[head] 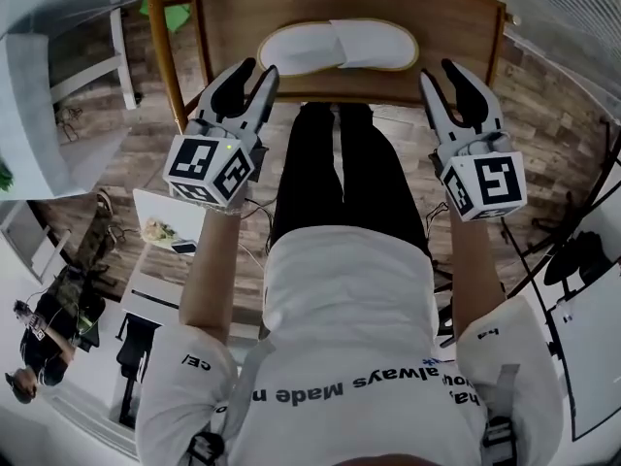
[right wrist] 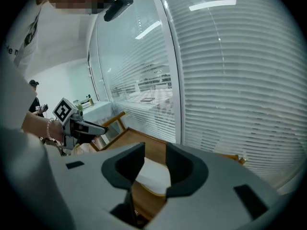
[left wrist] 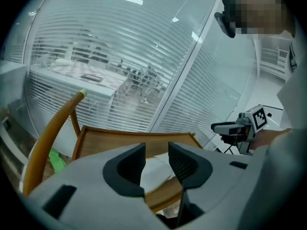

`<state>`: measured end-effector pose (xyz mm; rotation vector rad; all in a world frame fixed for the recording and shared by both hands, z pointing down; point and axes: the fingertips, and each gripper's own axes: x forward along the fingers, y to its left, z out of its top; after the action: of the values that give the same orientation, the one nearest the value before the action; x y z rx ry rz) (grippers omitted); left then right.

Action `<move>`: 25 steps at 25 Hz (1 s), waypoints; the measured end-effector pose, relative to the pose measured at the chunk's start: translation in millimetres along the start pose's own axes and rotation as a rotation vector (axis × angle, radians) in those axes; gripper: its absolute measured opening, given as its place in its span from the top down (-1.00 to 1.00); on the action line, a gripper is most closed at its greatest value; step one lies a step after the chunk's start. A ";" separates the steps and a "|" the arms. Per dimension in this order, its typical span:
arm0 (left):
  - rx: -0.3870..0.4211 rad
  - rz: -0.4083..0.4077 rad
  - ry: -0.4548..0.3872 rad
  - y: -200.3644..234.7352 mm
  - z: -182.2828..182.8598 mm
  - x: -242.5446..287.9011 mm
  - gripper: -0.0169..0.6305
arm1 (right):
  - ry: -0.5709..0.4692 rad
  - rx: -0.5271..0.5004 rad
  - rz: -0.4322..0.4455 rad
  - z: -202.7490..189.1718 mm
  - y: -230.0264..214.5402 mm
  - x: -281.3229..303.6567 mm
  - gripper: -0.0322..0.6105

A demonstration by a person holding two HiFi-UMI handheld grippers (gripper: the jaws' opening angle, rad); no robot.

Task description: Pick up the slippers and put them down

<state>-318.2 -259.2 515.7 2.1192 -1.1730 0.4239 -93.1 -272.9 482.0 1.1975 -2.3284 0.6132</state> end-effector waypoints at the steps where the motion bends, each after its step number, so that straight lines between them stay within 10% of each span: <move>1: 0.006 0.009 0.018 5.6 -7.9 2.4 0.56 | 0.012 0.009 0.000 -8.7 -0.6 4.7 0.52; 25: -0.104 -0.011 0.230 70.1 -112.9 53.9 0.29 | 0.139 0.189 -0.043 -139.4 -43.9 77.6 0.23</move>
<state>-343.5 -240.9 655.6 1.9295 -1.0288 0.5726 -71.3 -265.7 645.9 1.2405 -2.1619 0.8889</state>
